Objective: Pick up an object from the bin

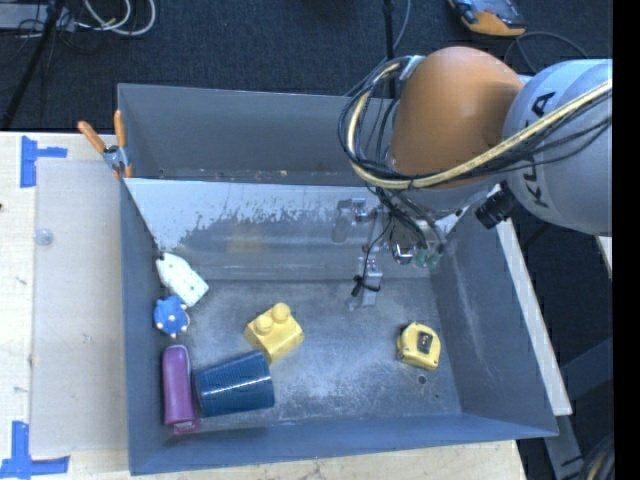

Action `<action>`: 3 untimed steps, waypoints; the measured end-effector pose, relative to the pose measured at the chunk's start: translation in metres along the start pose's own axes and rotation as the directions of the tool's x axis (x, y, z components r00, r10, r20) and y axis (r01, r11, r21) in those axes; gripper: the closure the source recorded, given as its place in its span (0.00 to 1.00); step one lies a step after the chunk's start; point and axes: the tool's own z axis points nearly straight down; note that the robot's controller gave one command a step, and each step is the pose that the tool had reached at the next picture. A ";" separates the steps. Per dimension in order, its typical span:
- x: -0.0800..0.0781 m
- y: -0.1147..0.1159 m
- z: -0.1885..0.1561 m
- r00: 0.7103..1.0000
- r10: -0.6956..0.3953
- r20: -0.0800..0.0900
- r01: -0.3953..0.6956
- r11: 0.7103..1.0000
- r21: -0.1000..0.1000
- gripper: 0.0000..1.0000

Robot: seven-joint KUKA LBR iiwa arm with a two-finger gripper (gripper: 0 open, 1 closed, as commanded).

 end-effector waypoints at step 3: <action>0.053 0.038 0.071 0.996 -0.085 0.008 0.085 0.996 0.000 0.00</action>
Offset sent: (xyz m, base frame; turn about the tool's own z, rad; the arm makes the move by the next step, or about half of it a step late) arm -0.0385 0.0615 -0.1030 -0.1771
